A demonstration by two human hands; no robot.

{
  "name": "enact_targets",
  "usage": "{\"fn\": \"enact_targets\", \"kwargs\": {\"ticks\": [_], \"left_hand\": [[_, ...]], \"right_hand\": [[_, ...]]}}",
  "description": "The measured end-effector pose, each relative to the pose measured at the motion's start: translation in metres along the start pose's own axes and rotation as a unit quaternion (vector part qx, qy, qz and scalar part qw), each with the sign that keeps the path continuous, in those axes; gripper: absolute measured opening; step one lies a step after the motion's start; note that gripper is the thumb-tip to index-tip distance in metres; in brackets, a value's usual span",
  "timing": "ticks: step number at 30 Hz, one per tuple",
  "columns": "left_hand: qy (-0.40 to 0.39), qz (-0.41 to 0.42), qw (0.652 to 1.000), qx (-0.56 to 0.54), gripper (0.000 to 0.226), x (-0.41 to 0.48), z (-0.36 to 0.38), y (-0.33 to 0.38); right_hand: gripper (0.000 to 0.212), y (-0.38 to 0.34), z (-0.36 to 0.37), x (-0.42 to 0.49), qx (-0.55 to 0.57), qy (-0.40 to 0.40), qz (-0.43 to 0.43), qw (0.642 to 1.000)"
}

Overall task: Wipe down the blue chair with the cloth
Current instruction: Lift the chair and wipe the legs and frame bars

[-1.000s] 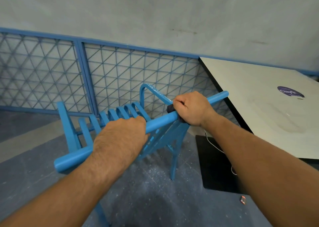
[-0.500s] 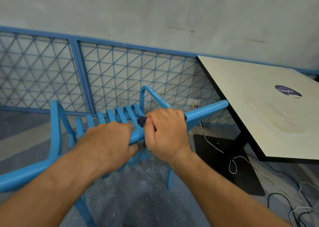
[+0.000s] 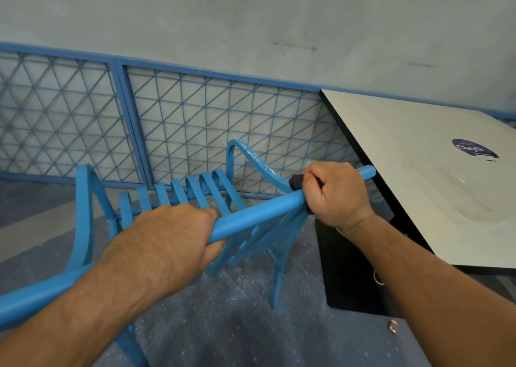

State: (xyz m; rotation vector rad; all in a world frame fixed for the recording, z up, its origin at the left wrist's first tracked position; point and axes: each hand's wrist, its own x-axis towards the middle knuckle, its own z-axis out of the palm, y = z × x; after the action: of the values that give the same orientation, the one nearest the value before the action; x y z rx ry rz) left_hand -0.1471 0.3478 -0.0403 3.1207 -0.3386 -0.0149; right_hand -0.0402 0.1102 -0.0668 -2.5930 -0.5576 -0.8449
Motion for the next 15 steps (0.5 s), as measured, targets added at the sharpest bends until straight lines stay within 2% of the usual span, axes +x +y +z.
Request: {"fn": "enact_targets", "kwargs": {"ticks": [3, 8, 12, 15], "left_hand": [[0.009, -0.006, 1.0, 0.021, 0.024, 0.001, 0.002, 0.002], [0.021, -0.006, 1.0, 0.019, 0.027, 0.002, 0.006, 0.0], [0.025, 0.004, 1.0, 0.007, 0.029, 0.002, 0.006, -0.004], [0.03, 0.012, 0.999, 0.006, 0.028, 0.002, 0.008, -0.005]], "right_hand": [[0.03, -0.022, 0.005, -0.004, -0.017, 0.021, 0.027, 0.999], [0.027, -0.07, 0.016, -0.019, 0.009, 0.017, -0.012, 1.0], [0.03, -0.054, 0.008, -0.013, 0.026, -0.024, -0.073, 0.997], [0.037, -0.027, 0.0, -0.002, 0.007, -0.053, -0.054, 0.997]]}}
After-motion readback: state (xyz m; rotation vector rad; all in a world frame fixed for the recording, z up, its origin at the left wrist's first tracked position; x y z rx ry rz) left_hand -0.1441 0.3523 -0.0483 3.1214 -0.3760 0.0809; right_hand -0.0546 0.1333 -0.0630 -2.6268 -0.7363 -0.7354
